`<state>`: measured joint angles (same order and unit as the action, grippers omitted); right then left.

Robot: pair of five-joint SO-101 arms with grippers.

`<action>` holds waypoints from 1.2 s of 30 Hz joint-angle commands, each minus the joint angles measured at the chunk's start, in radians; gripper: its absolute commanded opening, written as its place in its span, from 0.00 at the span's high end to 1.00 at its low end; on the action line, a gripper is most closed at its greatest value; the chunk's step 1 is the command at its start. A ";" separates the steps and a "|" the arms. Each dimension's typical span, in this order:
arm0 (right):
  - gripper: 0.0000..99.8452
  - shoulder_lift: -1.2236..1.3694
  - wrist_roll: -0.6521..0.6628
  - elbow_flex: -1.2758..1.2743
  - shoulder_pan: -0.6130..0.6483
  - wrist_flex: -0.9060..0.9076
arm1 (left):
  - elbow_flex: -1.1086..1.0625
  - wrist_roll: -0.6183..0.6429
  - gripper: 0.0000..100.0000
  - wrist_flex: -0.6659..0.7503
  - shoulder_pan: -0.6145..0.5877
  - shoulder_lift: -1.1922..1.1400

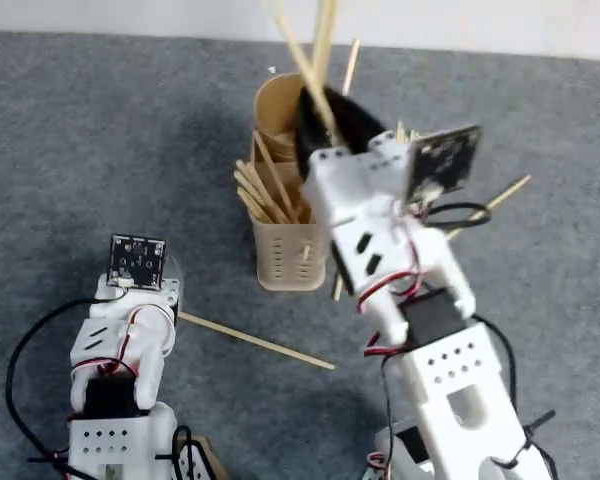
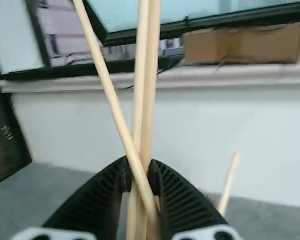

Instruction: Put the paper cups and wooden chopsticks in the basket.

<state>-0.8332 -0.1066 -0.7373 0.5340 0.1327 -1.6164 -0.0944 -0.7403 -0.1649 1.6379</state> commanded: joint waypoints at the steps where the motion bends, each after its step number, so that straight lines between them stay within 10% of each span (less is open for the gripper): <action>1: 0.99 -0.004 -0.009 -0.067 0.064 -0.087 | 0.005 -0.006 0.86 0.020 0.008 0.008; 22: 0.70 0.090 -0.005 -0.111 0.047 -0.099 | 0.005 -0.006 0.86 0.020 0.008 0.008; 36: 0.70 -0.105 0.117 -0.039 -0.501 0.386 | 0.007 -0.006 0.86 0.020 0.008 0.008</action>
<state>-1.0035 -0.0069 -0.7802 0.1212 0.4902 -1.6164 -0.0944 -0.7403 -0.1649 1.6379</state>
